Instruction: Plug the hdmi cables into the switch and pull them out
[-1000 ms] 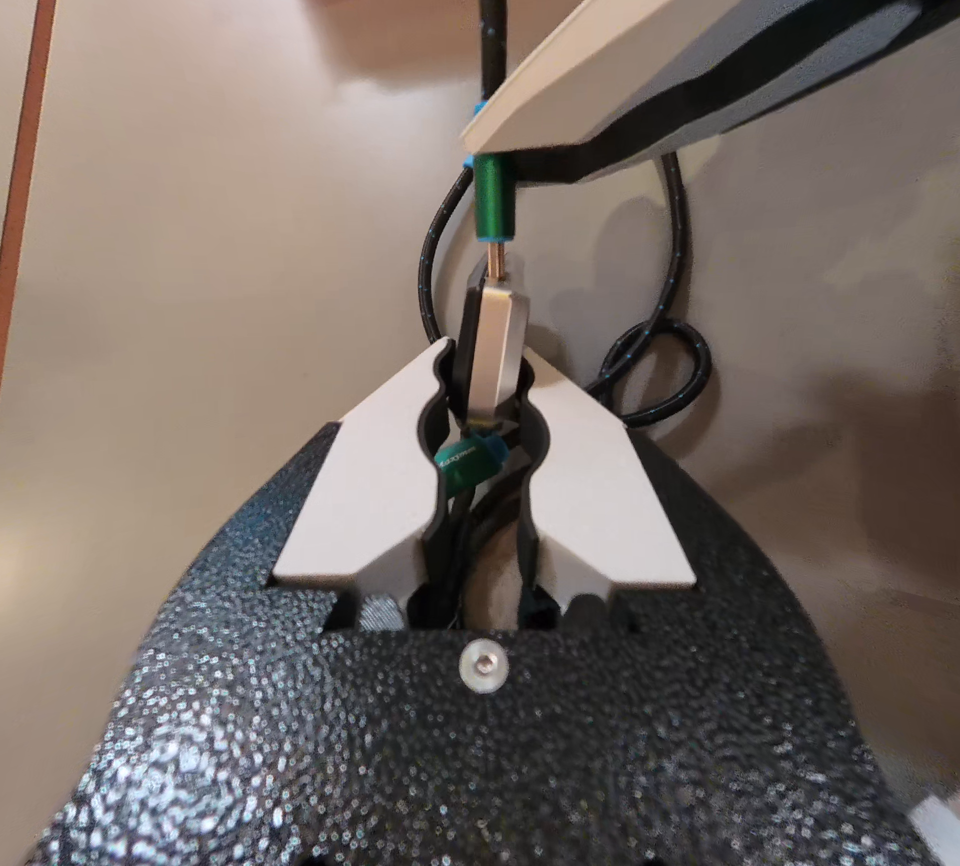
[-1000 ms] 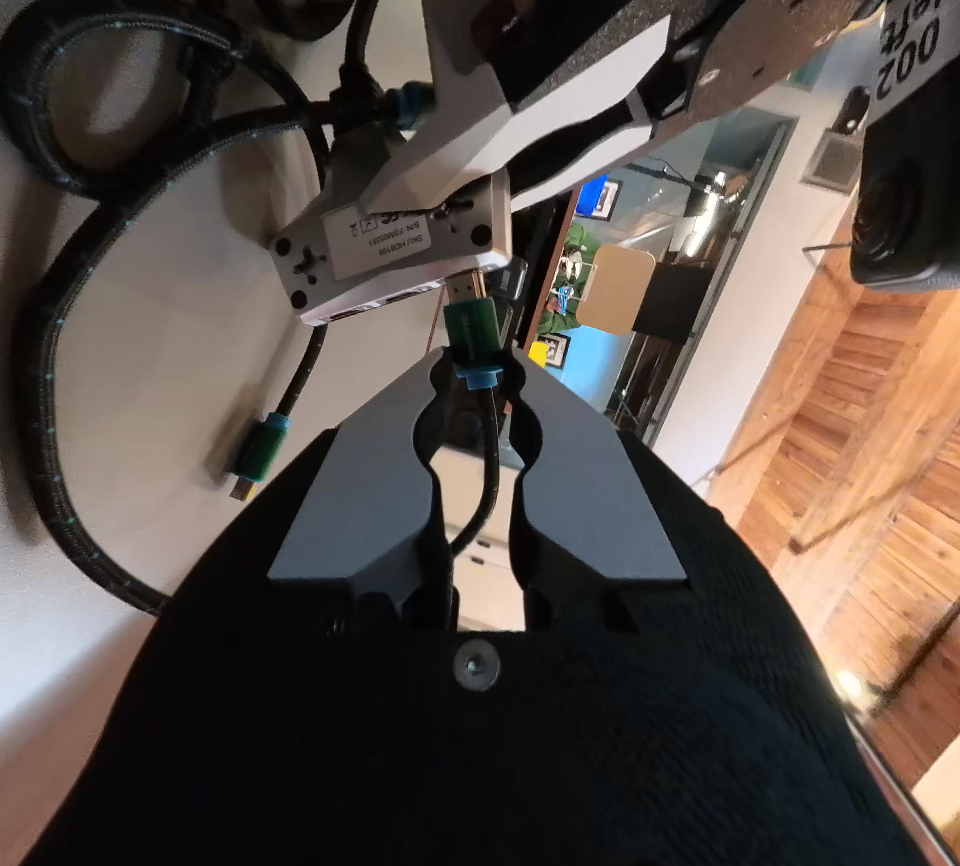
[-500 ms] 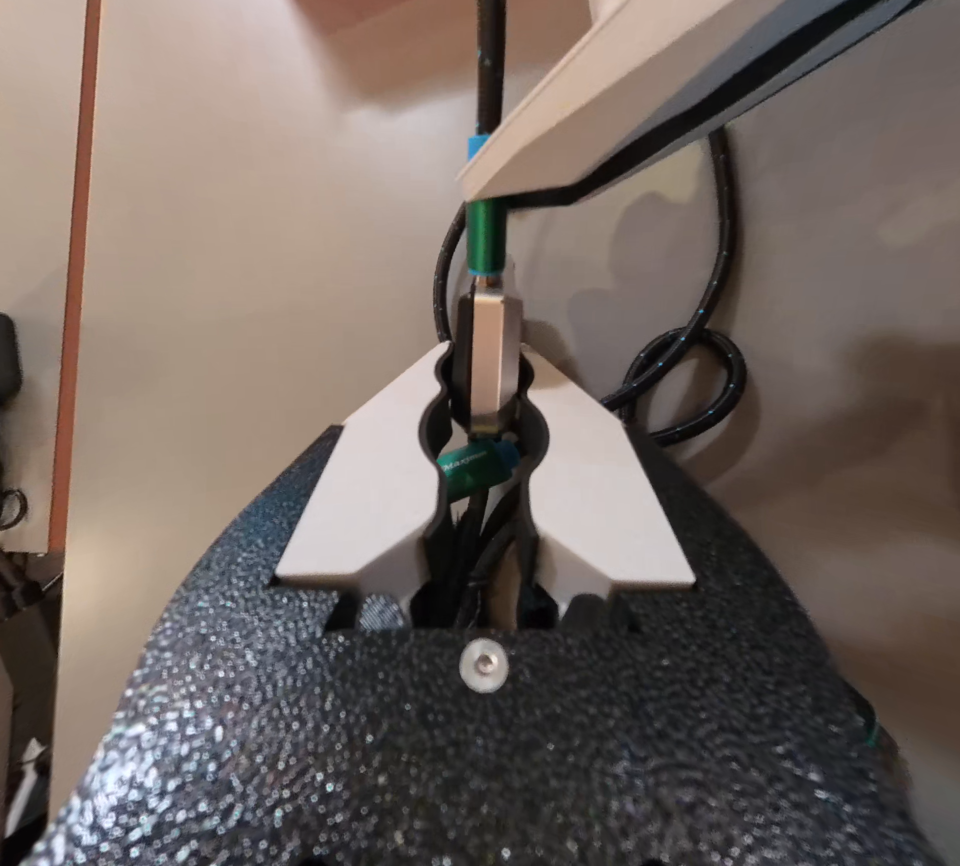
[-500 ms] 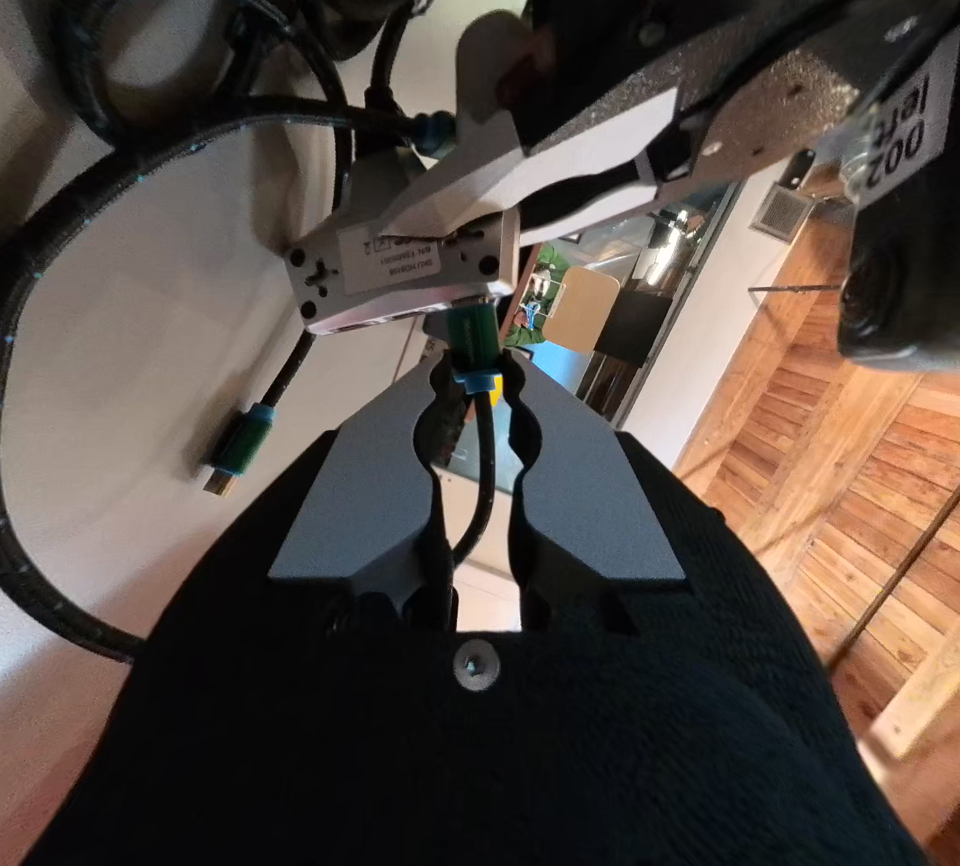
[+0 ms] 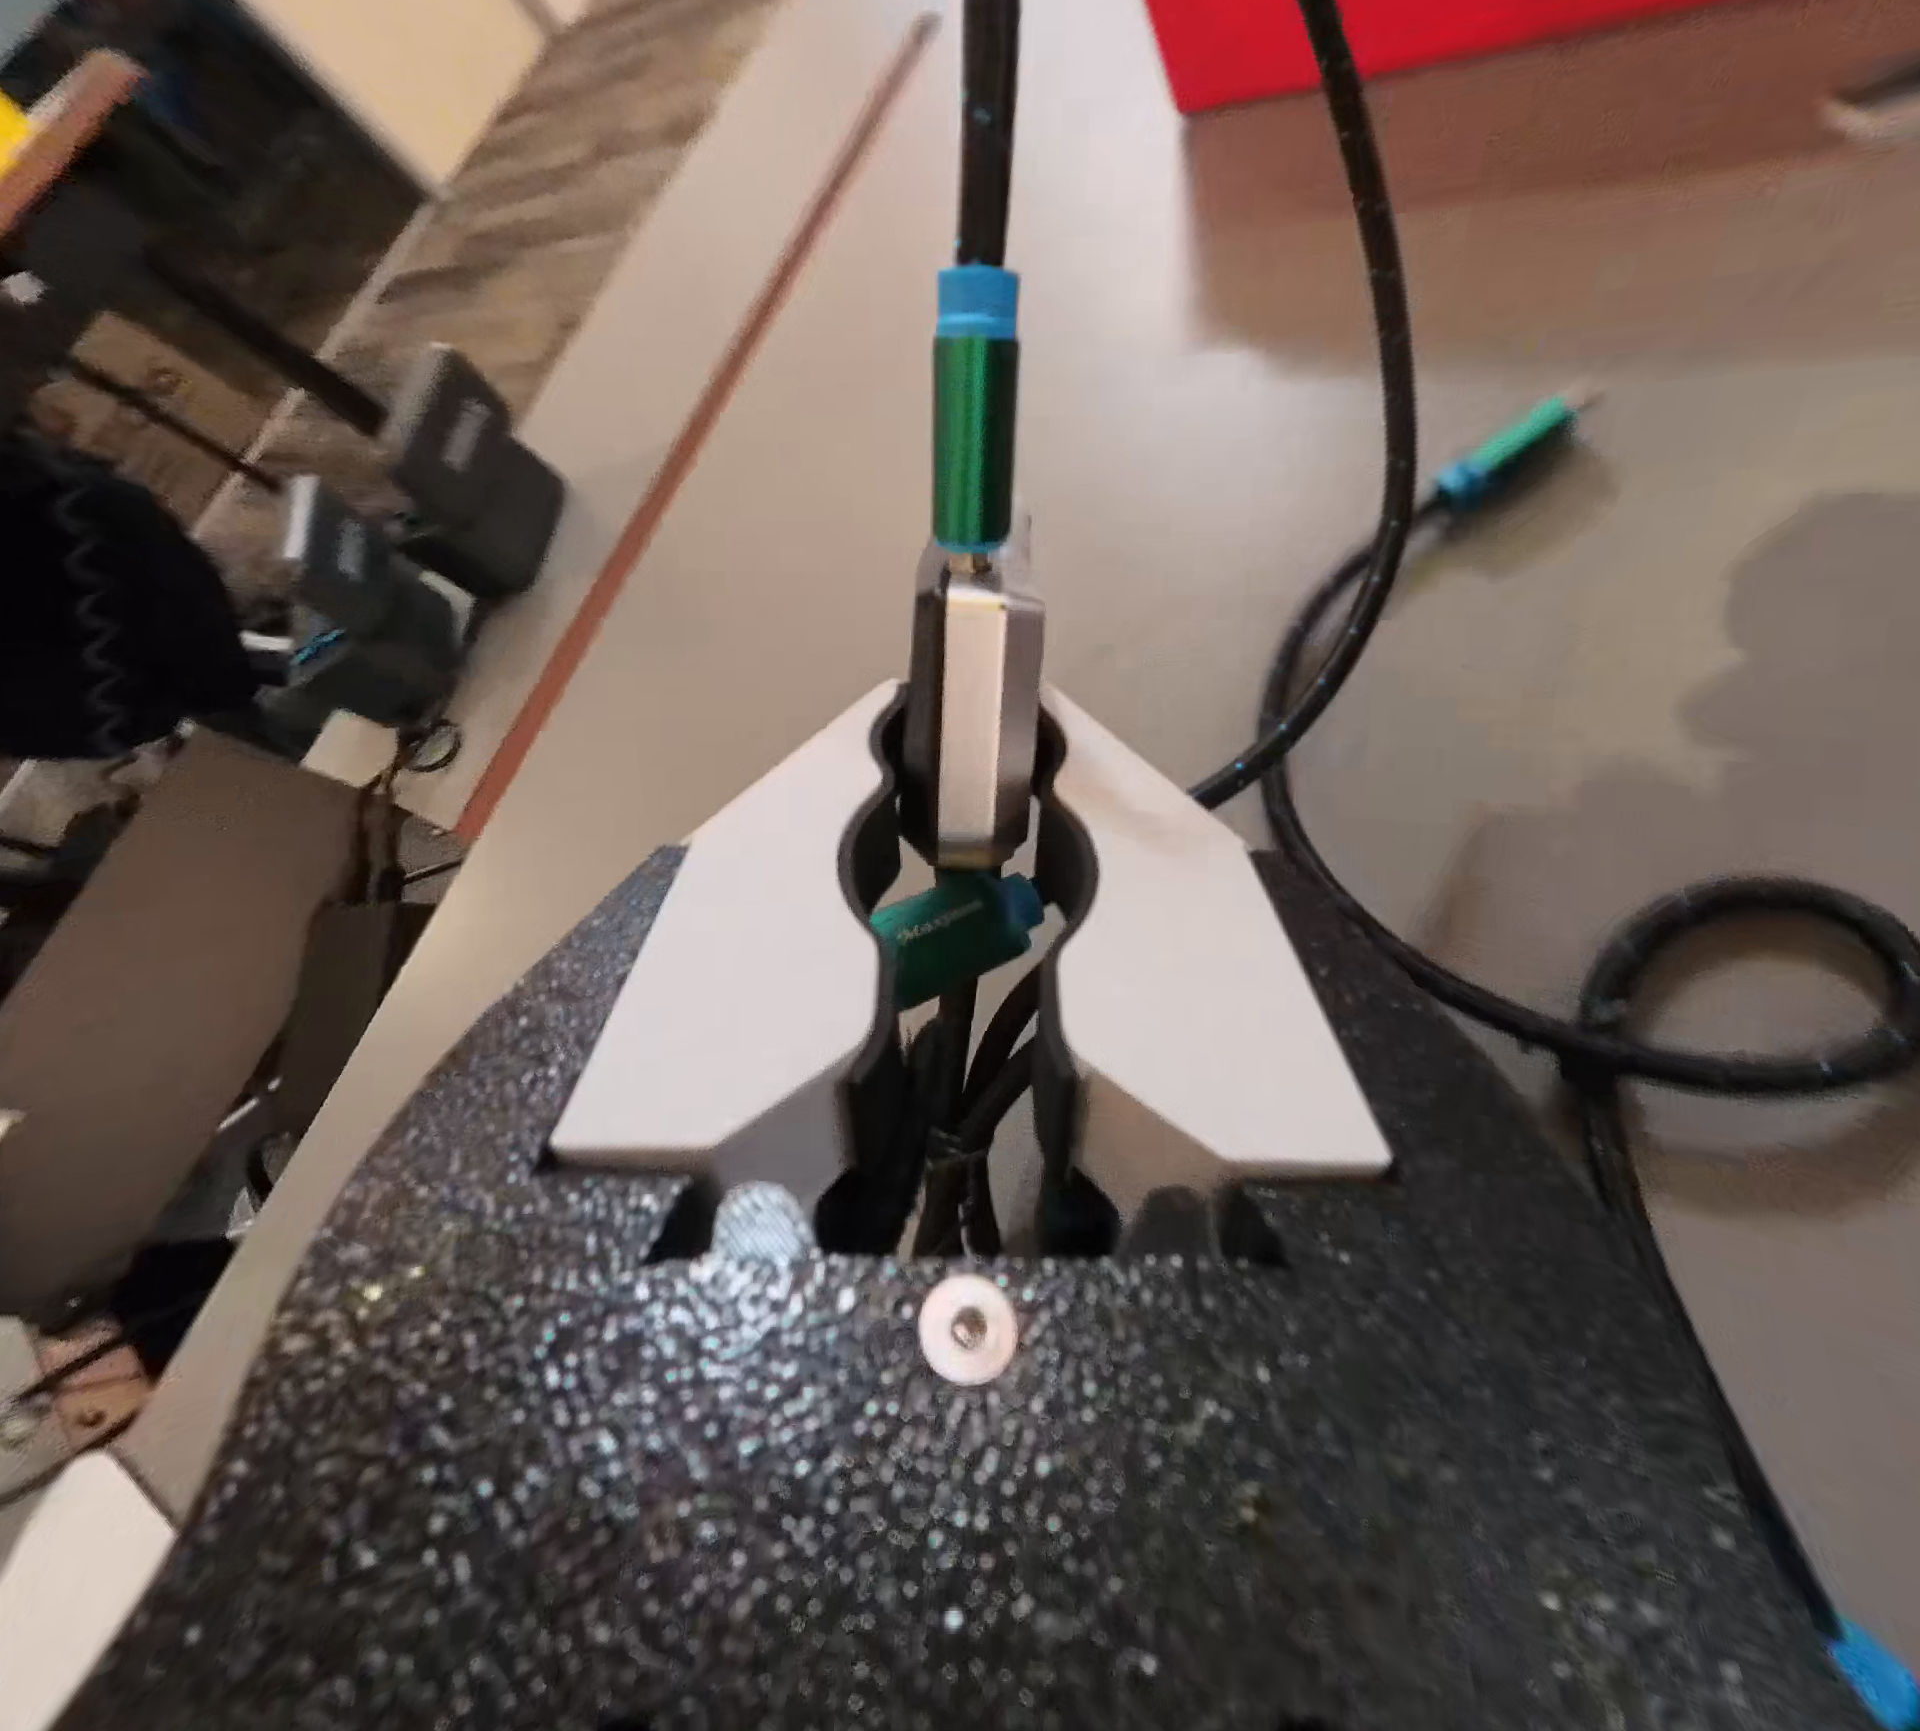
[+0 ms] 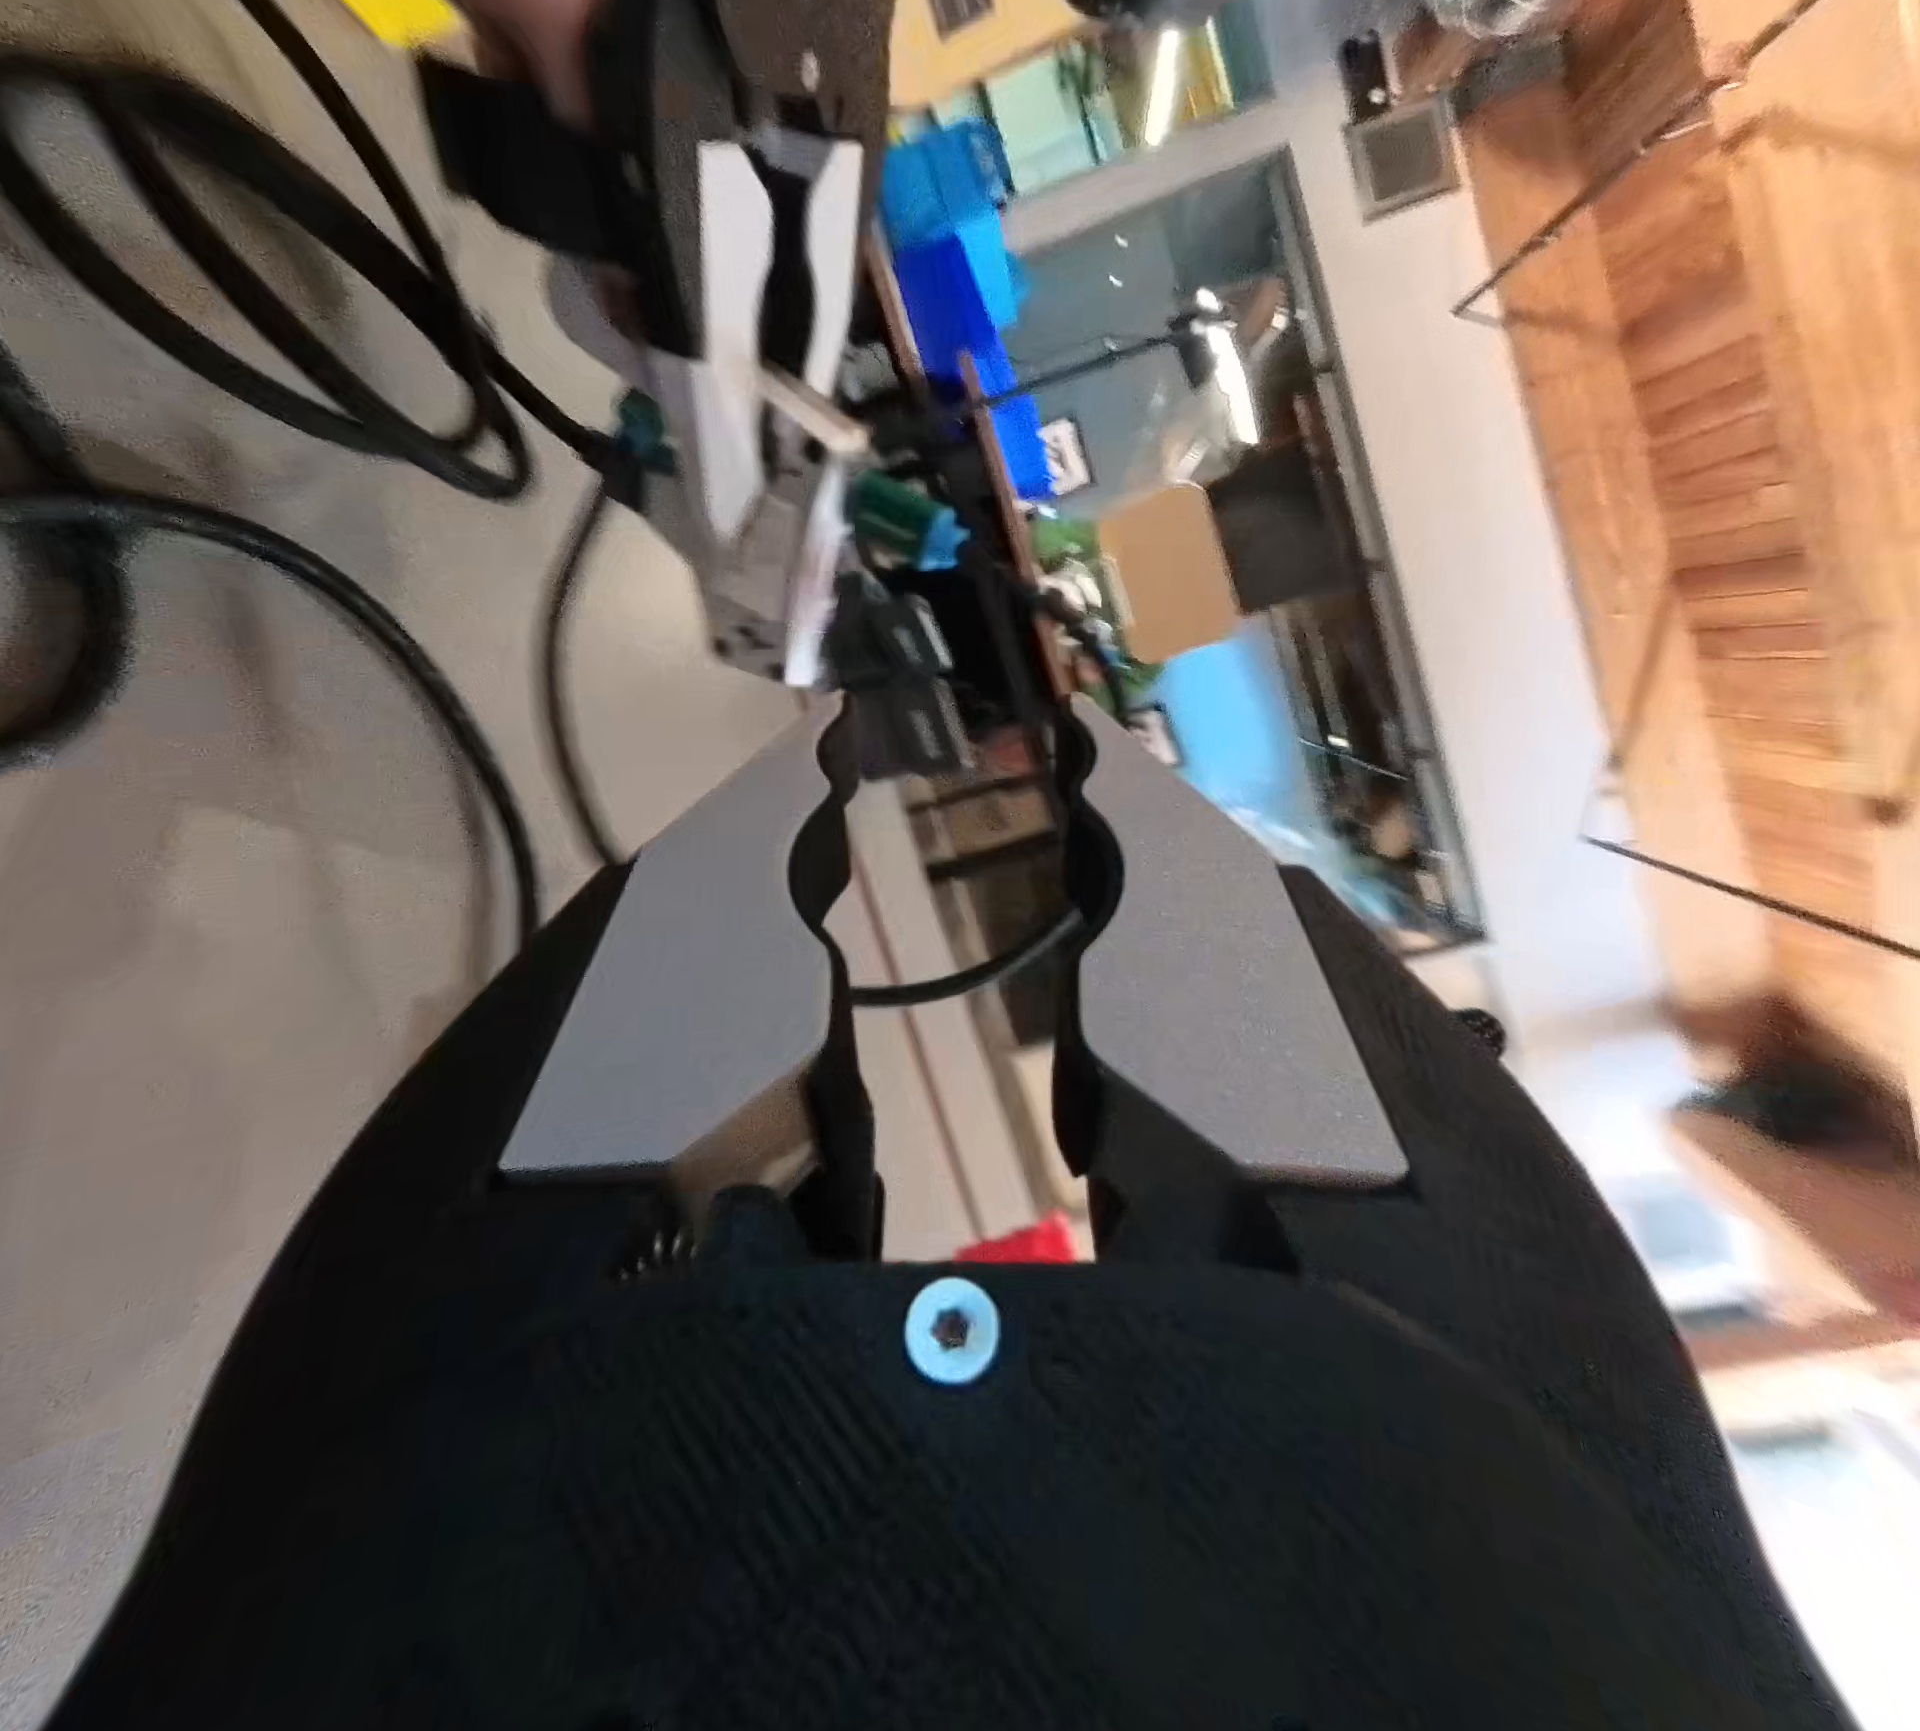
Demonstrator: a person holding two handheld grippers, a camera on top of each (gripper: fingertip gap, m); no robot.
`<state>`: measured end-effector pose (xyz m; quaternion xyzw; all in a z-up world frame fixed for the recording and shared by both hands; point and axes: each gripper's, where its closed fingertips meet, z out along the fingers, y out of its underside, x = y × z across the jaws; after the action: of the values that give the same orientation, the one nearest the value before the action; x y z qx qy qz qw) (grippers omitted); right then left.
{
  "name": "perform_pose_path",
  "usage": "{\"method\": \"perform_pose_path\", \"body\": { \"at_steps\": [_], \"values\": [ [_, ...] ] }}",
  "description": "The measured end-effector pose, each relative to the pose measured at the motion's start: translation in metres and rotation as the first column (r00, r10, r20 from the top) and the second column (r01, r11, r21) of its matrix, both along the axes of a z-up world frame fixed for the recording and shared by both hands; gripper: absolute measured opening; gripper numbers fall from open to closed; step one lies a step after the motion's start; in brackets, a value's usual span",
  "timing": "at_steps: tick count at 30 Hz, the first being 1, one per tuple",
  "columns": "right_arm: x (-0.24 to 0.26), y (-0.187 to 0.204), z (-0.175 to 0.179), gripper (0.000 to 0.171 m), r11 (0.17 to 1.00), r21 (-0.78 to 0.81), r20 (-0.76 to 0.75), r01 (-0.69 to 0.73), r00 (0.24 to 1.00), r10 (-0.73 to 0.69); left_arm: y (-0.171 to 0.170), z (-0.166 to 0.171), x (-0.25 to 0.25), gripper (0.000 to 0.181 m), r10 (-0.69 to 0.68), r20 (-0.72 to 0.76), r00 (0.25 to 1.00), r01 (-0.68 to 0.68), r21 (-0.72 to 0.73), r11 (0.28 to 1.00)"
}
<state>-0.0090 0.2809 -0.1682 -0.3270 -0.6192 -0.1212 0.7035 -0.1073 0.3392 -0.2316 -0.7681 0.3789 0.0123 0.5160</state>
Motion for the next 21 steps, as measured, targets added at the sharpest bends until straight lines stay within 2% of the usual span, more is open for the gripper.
{"method": "perform_pose_path", "body": {
  "at_steps": [3, 6, 9, 11, 15, 21],
  "values": [
    [-0.008, -0.018, -0.028, 0.03, 0.963, -0.24, 0.069, -0.125, 0.987, 0.146, 0.013, 0.013, -0.011, 0.018, 0.069, 0.107, 0.992, -0.083, 0.131, 0.988],
    [-0.022, -0.055, -0.072, 0.03, 0.833, -0.511, 0.179, -0.21, 0.923, 0.342, 0.018, 0.012, -0.017, 0.019, 0.077, 0.141, 0.987, -0.11, 0.239, 0.965],
    [-0.036, -0.089, -0.101, 0.032, 0.706, -0.665, 0.21, -0.243, 0.847, 0.489, 0.018, 0.014, -0.03, 0.018, 0.13, 0.107, 0.986, -0.163, 0.41, 0.897],
    [-0.049, -0.107, -0.111, 0.033, 0.632, -0.728, 0.205, -0.265, 0.796, 0.57, 0.017, 0.015, -0.039, 0.019, 0.179, 0.054, 0.982, -0.183, 0.454, 0.872],
    [-0.088, -0.118, -0.12, 0.035, 0.569, -0.773, 0.229, -0.279, 0.714, 0.661, 0.014, 0.009, -0.042, 0.019, 0.13, 0.084, 0.988, -0.154, 0.45, 0.88],
    [-0.119, -0.131, -0.141, 0.028, 0.409, -0.893, 0.251, -0.186, 0.548, 0.798, 0.013, 0.007, -0.041, 0.018, 0.092, 0.112, 0.99, -0.132, 0.448, 0.884]
  ]
}}
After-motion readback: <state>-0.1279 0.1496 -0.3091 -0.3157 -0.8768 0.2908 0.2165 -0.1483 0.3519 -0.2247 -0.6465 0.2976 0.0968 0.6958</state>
